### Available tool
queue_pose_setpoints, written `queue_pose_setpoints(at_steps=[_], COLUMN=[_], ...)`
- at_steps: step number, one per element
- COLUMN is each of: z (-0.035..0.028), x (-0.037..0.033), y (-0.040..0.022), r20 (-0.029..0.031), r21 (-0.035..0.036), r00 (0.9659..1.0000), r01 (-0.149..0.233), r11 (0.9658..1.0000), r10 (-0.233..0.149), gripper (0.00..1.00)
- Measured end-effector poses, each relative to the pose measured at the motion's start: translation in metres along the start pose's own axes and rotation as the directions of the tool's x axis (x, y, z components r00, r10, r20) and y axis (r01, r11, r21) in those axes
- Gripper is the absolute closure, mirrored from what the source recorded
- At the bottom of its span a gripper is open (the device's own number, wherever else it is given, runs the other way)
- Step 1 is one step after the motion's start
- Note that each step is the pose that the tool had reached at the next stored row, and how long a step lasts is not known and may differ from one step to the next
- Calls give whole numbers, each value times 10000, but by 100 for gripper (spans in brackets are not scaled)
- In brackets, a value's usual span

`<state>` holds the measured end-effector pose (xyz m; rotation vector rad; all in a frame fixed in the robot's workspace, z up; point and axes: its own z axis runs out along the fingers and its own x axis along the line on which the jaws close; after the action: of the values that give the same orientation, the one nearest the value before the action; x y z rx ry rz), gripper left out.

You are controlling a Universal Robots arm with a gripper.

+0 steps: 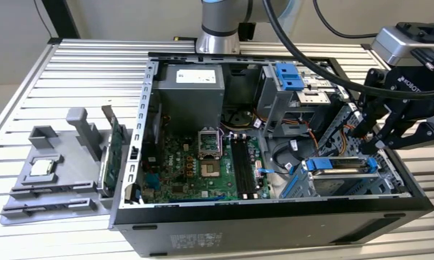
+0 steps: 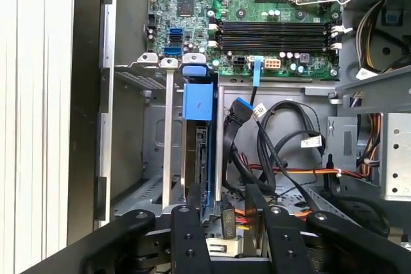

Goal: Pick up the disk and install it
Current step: 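Insert the first disk wire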

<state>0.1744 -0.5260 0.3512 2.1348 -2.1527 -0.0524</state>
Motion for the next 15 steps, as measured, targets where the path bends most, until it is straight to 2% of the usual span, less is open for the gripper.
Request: queue_pose_setpoints(at_steps=[15], z=[0], x=[0], y=[0], r20=[-114], r21=[1], r00=[9999], r01=[-12], r11=[10000], r10=[12], gripper=[0])
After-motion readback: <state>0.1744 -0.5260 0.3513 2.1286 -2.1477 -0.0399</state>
